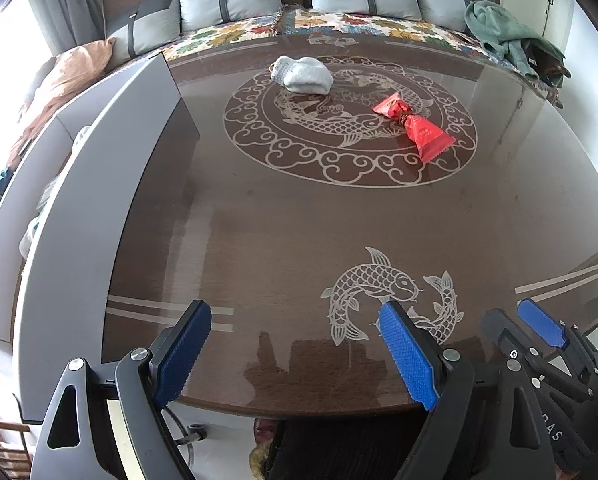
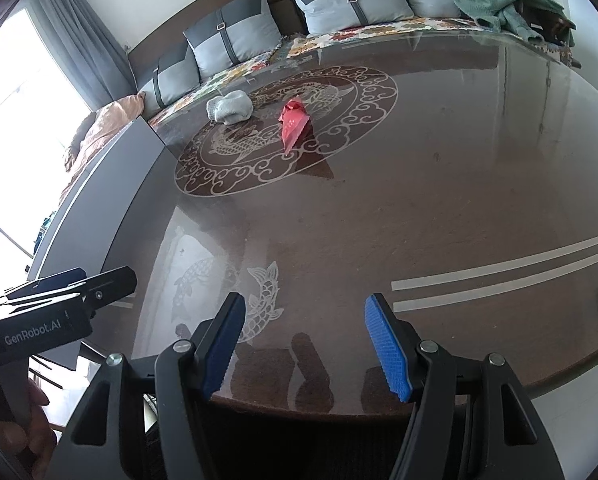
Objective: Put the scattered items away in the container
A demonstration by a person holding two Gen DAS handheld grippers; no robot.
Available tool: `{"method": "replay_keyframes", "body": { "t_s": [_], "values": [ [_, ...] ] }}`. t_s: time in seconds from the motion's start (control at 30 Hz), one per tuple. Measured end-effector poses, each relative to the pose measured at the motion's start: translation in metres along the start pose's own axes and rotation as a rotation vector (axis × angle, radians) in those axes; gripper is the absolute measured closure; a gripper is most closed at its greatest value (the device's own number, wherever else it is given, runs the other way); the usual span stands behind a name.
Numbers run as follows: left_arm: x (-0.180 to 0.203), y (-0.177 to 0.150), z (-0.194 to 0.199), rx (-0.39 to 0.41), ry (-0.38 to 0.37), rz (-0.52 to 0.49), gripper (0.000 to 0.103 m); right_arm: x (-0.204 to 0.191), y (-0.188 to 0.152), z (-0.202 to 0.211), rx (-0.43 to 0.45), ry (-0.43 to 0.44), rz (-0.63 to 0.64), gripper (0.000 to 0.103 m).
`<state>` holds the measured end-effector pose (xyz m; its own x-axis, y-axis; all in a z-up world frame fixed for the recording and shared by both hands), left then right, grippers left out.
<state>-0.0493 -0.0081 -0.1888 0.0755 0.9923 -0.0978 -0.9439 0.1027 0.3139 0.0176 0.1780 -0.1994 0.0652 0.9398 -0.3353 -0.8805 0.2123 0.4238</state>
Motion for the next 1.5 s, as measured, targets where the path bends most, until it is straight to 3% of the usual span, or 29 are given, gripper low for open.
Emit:
{"method": "replay_keyframes", "body": {
  "t_s": [0.4, 0.47, 0.67, 0.83, 1.07, 1.13, 1.17, 1.37, 1.5],
  "values": [
    [-0.008, 0.000, -0.009, -0.020, -0.022, 0.033, 0.017, -0.002, 0.009, -0.005, -0.001, 0.029, 0.026, 0.040],
    [-0.007, -0.001, -0.011, -0.025, -0.024, 0.031, 0.017, -0.003, 0.027, -0.005, 0.031, 0.030, 0.060, 0.040],
    [-0.013, -0.001, -0.013, -0.029, -0.032, 0.052, 0.017, -0.015, 0.126, -0.010, 0.161, 0.012, 0.231, 0.040],
    [-0.020, -0.001, -0.016, -0.035, -0.038, 0.068, 0.017, -0.025, 0.171, -0.061, 0.056, -0.066, 0.363, 0.040],
    [-0.029, -0.003, -0.024, -0.059, -0.033, 0.086, 0.017, -0.025, 0.188, -0.113, -0.075, -0.145, 0.391, 0.041],
    [-0.031, -0.002, -0.027, -0.065, -0.031, 0.090, 0.017, -0.025, 0.187, -0.119, -0.109, -0.134, 0.396, 0.051],
    [-0.031, -0.002, -0.029, -0.070, -0.031, 0.093, 0.017, -0.025, 0.186, -0.120, -0.114, -0.135, 0.400, 0.083],
    [-0.028, 0.003, -0.038, -0.098, -0.032, 0.085, 0.017, -0.018, 0.165, -0.091, -0.053, -0.056, 0.334, 0.082],
    [-0.029, 0.023, -0.044, -0.107, -0.044, 0.080, 0.017, -0.012, 0.142, -0.064, 0.002, 0.011, 0.271, 0.082]
  ]
}}
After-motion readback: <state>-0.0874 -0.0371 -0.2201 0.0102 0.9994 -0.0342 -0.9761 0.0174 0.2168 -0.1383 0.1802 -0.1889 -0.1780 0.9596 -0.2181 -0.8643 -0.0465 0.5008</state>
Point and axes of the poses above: each gripper's, at about its wrist camera, not at the fingertips, and z roughly against the way its jaws point, x to its right, y to its top, the point moved 3 cm from there along -z, roughly the way its jaws point, and after that the axes turned 8 degrees about -x, right-handed, at the moved point
